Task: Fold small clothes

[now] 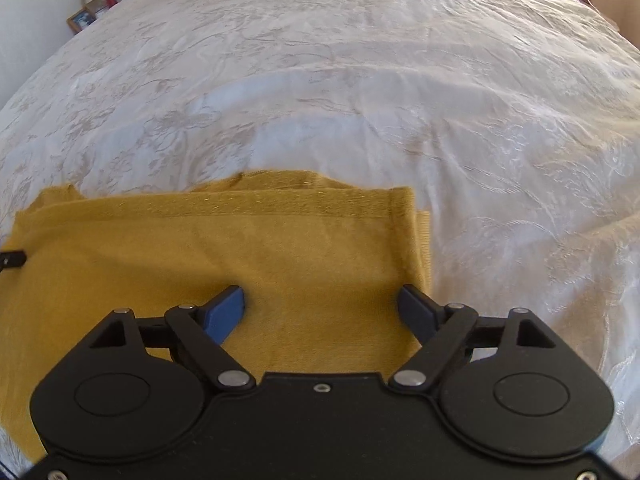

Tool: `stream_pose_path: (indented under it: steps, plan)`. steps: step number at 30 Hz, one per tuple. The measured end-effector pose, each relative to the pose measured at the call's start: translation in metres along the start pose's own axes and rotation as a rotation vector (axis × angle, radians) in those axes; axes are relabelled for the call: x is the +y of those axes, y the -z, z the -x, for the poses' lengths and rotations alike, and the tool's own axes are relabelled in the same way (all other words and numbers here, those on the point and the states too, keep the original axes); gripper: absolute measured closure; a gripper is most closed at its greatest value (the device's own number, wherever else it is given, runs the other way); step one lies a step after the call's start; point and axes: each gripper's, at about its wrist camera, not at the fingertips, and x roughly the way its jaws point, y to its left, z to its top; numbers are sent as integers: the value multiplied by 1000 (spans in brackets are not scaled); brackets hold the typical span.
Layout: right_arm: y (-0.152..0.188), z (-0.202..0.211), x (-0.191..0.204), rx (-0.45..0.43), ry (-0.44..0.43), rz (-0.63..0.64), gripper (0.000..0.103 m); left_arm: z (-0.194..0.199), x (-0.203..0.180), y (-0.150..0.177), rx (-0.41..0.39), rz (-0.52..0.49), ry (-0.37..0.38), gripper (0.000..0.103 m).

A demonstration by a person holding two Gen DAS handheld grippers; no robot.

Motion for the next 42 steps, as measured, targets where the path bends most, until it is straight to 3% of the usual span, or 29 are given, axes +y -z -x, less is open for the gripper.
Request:
stream_pose_path:
  steps: [2,7,16,21,25,28,34,38,42]
  plan:
    - [-3,1,-10,15,62,-45,17,9,1,0,-17,5,-11,3]
    - [5,33,-14,-41,37,-78,17,46,-14,12,-76,-49,52,3]
    - [58,73,62,-28,-83,107,16,82,-66,77,-9,-94,188,3]
    - [90,71,80,28,-122,155,16,85,-69,107,25,-107,175,3]
    - [115,59,60,108,-55,108,15,73,-46,124,101,-62,125,3]
    - [127,62,45,115,-48,78,14,64,-22,134,147,18,129,0]
    - [132,67,47,116,-16,54,12,63,-13,144,172,-22,123,0]
    - [143,67,50,135,5,45,4,62,-15,153,162,-29,119,0]
    - [160,72,36,147,7,-74,1,63,-11,161,153,-18,131,0]
